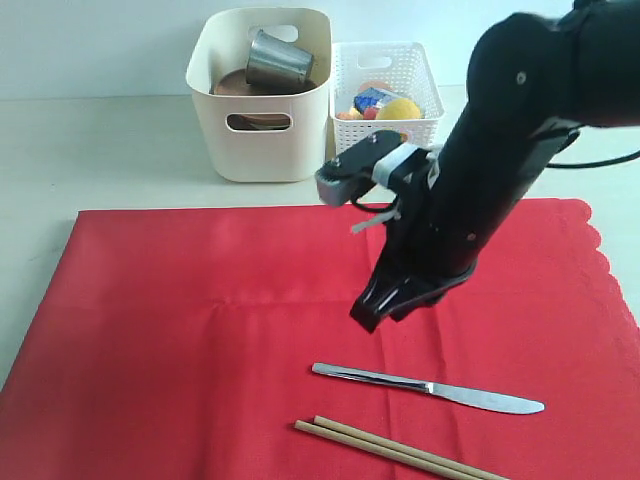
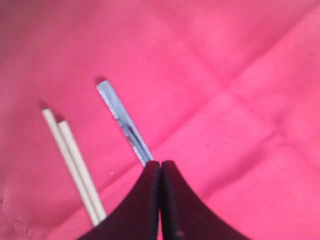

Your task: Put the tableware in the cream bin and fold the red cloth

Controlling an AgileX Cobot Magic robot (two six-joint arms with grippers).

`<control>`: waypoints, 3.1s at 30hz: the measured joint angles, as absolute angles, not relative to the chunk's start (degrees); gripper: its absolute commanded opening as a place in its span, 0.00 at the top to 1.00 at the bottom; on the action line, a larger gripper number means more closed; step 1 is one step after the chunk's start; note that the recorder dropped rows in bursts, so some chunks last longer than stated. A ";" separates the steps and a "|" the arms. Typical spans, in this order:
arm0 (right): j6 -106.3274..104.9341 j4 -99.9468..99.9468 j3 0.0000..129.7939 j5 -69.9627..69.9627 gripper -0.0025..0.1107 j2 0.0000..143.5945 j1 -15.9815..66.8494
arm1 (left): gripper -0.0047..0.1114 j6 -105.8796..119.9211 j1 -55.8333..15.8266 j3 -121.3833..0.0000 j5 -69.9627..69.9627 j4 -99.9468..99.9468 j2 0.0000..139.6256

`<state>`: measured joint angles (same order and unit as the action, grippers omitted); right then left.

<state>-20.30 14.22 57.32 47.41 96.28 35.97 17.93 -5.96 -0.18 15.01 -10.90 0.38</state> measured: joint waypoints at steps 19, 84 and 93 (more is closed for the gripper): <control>-12.63 7.95 47.19 38.91 0.67 96.28 40.77 | 0.94 17.93 -5.96 -0.18 15.01 -10.90 0.38; -16.21 7.45 44.45 8.96 0.98 90.48 40.77 | 0.94 17.93 -5.96 -0.18 15.01 -10.90 0.38; -16.12 7.57 46.04 -6.67 0.98 90.24 40.77 | 0.94 17.93 -5.96 -0.18 15.01 -10.90 0.38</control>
